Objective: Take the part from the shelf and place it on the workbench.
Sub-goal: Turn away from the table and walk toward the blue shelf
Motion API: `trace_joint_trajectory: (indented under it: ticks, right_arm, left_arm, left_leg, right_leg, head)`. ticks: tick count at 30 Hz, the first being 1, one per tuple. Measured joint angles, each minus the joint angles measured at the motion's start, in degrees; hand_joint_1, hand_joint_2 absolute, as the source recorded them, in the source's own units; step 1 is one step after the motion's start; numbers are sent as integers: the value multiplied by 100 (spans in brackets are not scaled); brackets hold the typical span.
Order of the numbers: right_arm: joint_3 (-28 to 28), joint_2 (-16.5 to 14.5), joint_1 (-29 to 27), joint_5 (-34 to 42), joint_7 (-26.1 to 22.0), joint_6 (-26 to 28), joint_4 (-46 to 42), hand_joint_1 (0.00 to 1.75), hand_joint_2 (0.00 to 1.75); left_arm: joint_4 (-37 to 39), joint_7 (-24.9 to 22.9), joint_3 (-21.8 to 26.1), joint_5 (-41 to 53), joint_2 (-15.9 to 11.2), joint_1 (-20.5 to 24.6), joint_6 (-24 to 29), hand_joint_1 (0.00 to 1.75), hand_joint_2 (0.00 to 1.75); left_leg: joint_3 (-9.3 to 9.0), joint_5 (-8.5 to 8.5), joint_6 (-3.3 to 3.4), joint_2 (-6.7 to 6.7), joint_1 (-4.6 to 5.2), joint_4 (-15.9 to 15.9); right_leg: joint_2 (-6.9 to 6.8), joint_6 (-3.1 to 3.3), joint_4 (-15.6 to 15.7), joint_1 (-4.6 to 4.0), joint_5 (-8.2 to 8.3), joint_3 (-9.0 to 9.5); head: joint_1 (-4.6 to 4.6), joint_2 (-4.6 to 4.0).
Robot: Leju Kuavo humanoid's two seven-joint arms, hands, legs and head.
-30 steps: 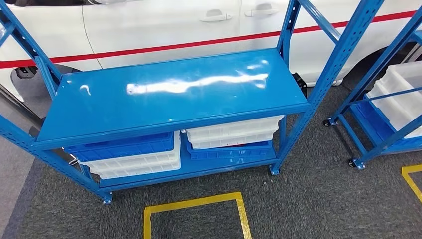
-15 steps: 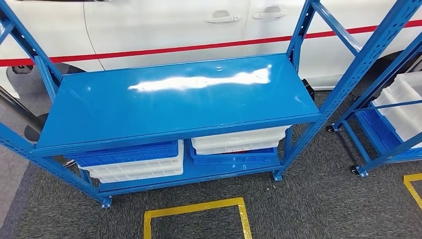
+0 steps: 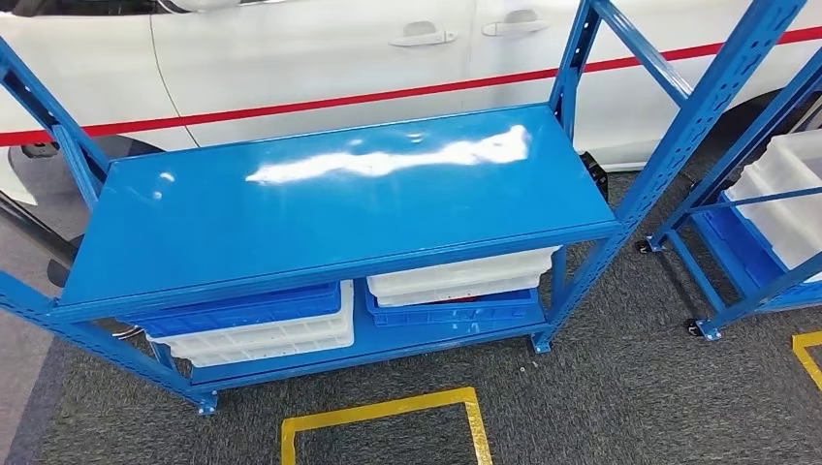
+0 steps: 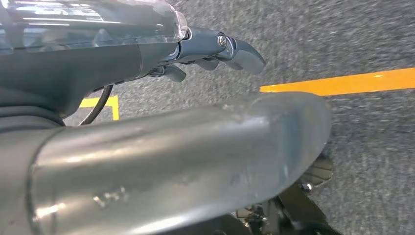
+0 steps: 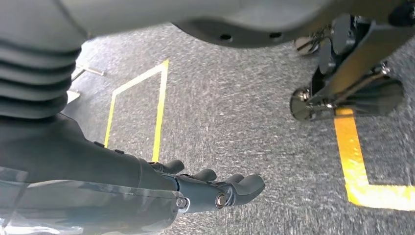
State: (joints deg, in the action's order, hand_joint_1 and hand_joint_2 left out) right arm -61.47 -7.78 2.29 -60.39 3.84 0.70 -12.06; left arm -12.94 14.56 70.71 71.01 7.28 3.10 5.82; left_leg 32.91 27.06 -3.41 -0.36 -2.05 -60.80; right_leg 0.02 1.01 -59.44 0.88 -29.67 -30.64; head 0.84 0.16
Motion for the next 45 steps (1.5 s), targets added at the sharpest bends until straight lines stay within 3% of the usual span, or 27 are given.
trace_joint_trajectory:
  ticks: [1, 3, 9, 10, 13, 14, 25, 45]
  right_arm:
    - [-13, 4, 3, 13, -22, 23, -1, 0, 0]
    - [-33, 6, 10, 25, -58, 26, -2, 0, 0]
    - [-77, 6, 20, 25, -64, 0, -2, 0, 0]
    - [-84, 6, 20, 24, -57, -7, -2, 0, 0]
    - [-101, 6, 22, 21, -30, -18, -2, 0, 131]
    - [-103, 5, 22, 19, -24, -19, -2, 0, 175]
    - [-102, -16, 42, -164, 237, 11, 0, 0, 175]
    - [-106, -25, 108, -163, 216, -23, -5, 0, 175]
  left_arm:
    - [2, 0, 3, -1, 9, 1, 2, 0, 0]
    - [4, -2, 16, -2, 17, 3, 16, 0, 0]
    - [4, -20, 47, 2, 15, 2, 73, 0, 0]
    - [4, -28, 51, 5, 15, 5, 101, 0, 44]
    - [4, -71, 69, 11, 15, 8, 218, 0, 175]
    - [4, -84, 76, 11, 15, 8, 241, 0, 175]
    - [4, -271, 87, 68, 15, 21, 378, 0, 175]
    - [4, -71, 92, 71, 15, 77, 357, 0, 175]
  left_leg:
    - [-53, -7, 26, -5, 1, 119]
    - [-61, 5, 143, -12, 22, 127]
    - [-64, 28, 184, -14, 78, 127]
    - [-66, 31, 190, -14, 79, 126]
    - [-70, 33, 192, -14, 82, 124]
    - [-70, 33, 192, -14, 83, 124]
    - [-81, 30, 195, -14, 81, 133]
    - [-83, 30, 195, -13, 81, 133]
  right_leg:
    - [6, -28, -23, -20, -19, -9]
    - [12, -57, -22, -34, -22, -17]
    - [12, -111, 31, -3, -10, 12]
    - [12, -118, 35, -2, -9, 15]
    - [12, -135, 39, 2, -6, 18]
    - [12, -137, 40, 2, -6, 18]
    - [12, -137, 40, -2, -6, 20]
    - [13, -137, 39, -3, -6, 21]
  head:
    - [3, 0]
    - [-7, -1]
    - [-18, 0]
    - [-17, 0]
    - [-17, 0]
    - [-17, 0]
    - [-14, 0]
    - [-16, -1]
